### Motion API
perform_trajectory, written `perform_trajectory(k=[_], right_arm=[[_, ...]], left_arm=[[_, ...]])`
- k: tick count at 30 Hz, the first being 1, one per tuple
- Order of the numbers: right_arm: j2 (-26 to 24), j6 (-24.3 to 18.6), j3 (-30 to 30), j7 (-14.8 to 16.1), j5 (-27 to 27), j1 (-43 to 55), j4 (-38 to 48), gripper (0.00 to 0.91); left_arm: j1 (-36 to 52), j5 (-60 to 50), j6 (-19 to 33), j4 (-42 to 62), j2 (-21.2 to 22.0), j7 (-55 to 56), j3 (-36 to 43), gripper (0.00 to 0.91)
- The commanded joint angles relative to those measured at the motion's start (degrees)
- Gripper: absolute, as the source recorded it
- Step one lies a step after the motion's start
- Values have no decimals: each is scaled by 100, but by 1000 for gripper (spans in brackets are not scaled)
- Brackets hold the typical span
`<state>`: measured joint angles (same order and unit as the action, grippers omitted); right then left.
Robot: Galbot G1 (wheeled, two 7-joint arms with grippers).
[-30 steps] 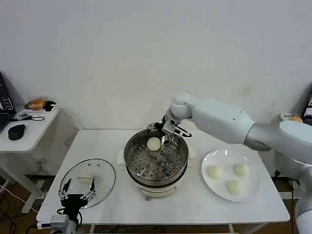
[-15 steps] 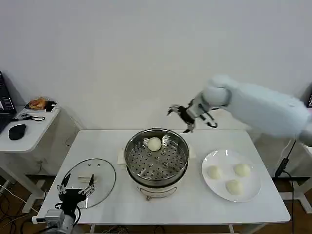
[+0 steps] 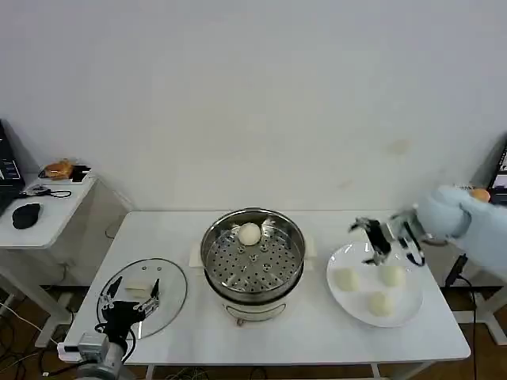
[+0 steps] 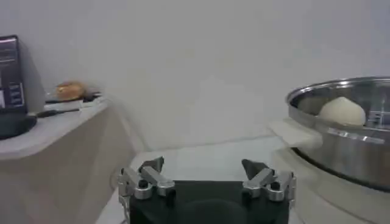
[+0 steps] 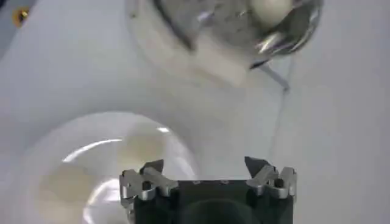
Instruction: Take steamed baozi put them in steamer then cover it.
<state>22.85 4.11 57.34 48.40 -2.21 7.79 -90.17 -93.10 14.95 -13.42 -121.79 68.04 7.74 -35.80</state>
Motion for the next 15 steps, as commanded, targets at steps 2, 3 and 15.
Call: perform_trajectory(k=[2,3,15], right_arm=[[-192,363,-637,-52,136,-1236,96,907],[-93,365,-627,-57,154,-1231,163,907],[1188,430,-395,-13,308,-1120,1214,907]], left_arm=[[13,32,-19,23,-22,-11,16,907],[15,16,-16,53,-19,-12,16,907],[-13,-19,-13,137,20,-9,-157,907]])
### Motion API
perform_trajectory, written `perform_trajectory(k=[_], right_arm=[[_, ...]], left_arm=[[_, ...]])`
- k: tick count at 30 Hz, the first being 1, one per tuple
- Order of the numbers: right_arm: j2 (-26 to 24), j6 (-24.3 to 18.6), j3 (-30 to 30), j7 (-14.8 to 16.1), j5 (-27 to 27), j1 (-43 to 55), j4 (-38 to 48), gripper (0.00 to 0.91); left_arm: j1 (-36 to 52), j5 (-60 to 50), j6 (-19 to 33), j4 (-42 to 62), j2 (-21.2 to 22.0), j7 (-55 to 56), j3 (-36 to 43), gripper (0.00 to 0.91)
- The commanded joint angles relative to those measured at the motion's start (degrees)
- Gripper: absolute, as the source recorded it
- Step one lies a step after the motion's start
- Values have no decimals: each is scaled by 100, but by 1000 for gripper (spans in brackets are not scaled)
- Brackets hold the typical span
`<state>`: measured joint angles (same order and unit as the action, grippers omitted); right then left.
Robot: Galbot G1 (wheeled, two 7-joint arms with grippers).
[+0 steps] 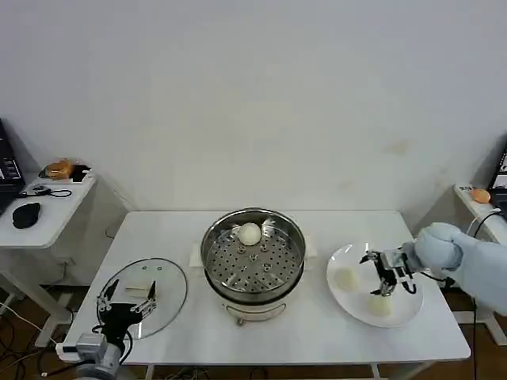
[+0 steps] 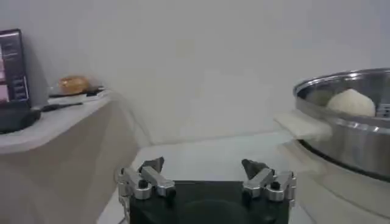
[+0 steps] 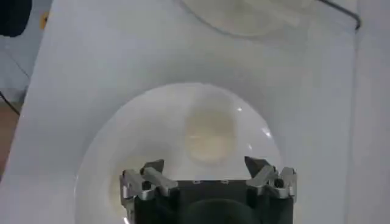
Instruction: Take steamed baozi put them in steamer then cover it.
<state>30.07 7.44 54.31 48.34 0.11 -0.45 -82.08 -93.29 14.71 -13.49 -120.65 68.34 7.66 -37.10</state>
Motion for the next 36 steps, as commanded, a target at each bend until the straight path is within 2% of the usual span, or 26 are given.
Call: perform_trajectory(k=[1,6,15,19,24,27,31,36], right_arm=[[543,99,-92,-5,78,-297,473,907],[825,100,-137,-56,217,-312,697,907],[948,189,-198,-73,314,-257,831,907],[1027,219,-206,-3,372,-286,937,806],[1058,244,-213,97,419,-291,994,756],[1038,254,-222,138,428,-288,997,695],[1000,263,-220,230,395,-272,987,655],[940,251,-221,326,357,-212,945,655]], left_arm=[[5,5,-7,21,-12,-2,-39,907],[-2,-22,-3,52,-8,3,-56,907],[8,-30,3,66,21,-2,-52,907],[6,-30,2,64,26,-2,-43,907],[10,-28,-3,54,13,3,-57,907],[14,-26,-5,53,14,4,-58,907],[18,-26,-8,53,14,5,-54,907],[12,-27,-13,32,6,9,-65,907]])
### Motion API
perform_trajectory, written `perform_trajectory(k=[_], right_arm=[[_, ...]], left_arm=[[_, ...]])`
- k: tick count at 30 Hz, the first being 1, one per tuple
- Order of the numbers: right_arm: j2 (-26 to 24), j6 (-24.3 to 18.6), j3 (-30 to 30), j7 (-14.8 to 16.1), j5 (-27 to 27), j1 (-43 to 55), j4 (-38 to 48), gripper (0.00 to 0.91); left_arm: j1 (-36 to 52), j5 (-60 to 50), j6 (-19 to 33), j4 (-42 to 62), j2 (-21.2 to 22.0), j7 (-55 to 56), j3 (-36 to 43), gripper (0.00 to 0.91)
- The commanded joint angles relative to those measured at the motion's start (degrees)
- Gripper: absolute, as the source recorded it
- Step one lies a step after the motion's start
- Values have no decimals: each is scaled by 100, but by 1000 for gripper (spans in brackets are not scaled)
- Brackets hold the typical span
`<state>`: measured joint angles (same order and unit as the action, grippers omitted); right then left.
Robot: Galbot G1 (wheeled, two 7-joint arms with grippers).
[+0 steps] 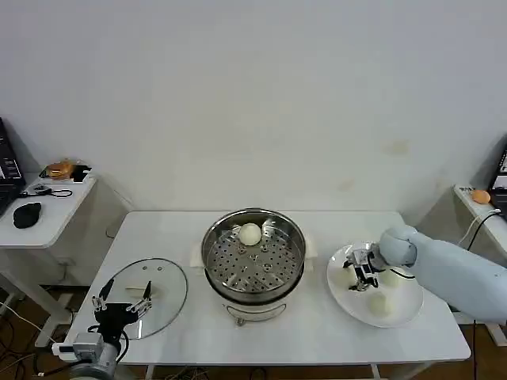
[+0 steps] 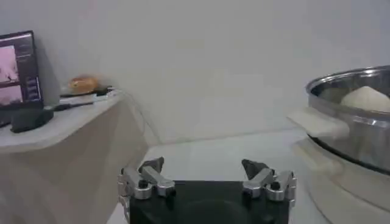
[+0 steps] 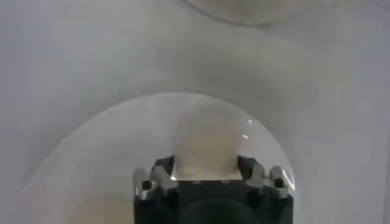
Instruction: Take steamed baozi put them in steamer then cover it.
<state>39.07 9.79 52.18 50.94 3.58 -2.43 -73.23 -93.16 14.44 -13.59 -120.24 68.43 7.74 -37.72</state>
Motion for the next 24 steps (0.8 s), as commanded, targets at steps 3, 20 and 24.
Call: perform_trajectory(k=[3,20,24], right_arm=[[-52,20,1,121,-21,60,-14,655],[-911,145,717,165,-896,1947,-948,655],[-872,317,1198,101,-1293,2607,-1291,665]], left_arm=[[-13,3,-6,-43,-2,3,-12,907],[-34,2,-11,-149,-14,1,4,907],[-20,-17,-12,-148,-5,4,38,907]])
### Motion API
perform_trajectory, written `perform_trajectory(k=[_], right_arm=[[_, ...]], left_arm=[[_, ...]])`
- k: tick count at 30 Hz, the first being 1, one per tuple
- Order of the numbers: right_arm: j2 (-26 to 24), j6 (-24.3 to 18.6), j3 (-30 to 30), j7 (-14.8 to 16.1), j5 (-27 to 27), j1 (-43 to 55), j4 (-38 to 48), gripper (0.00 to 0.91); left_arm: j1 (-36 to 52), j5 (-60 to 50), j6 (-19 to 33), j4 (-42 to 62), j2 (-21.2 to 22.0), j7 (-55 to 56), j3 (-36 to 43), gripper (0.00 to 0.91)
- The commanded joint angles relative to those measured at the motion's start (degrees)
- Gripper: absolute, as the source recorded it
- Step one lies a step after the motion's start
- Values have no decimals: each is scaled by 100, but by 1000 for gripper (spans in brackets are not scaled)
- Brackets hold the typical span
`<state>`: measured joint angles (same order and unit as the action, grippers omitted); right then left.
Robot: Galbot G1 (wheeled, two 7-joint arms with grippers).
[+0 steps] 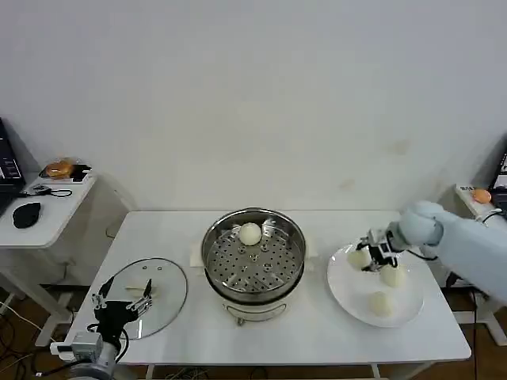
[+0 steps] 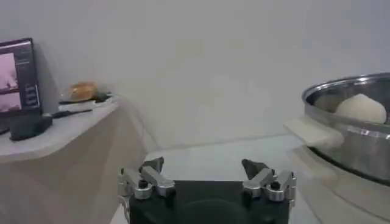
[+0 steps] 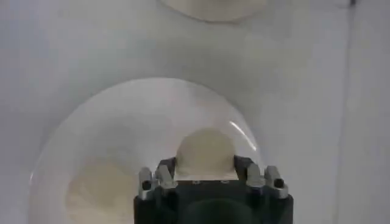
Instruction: Take steamed baozi put them in steamer then cover it.
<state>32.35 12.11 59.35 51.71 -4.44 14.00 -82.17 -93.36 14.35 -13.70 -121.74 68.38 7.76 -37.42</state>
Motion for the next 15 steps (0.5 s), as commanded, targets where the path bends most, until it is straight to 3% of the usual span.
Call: perform_trajectory(k=[1,7,15], right_arm=[[-150,149,605,-13,-618,1202,-530,665],[497,468,1379,-213,-1328,2325,-779,665],[1625,1118,1632,-587,-2514,2722,-862,665]], left_arm=[[6,-13,0,3,-1,2,16,907],[59,-19,-14,13,-20,6,22,907],[163,-16,-4,153,-58,-4,6,907]])
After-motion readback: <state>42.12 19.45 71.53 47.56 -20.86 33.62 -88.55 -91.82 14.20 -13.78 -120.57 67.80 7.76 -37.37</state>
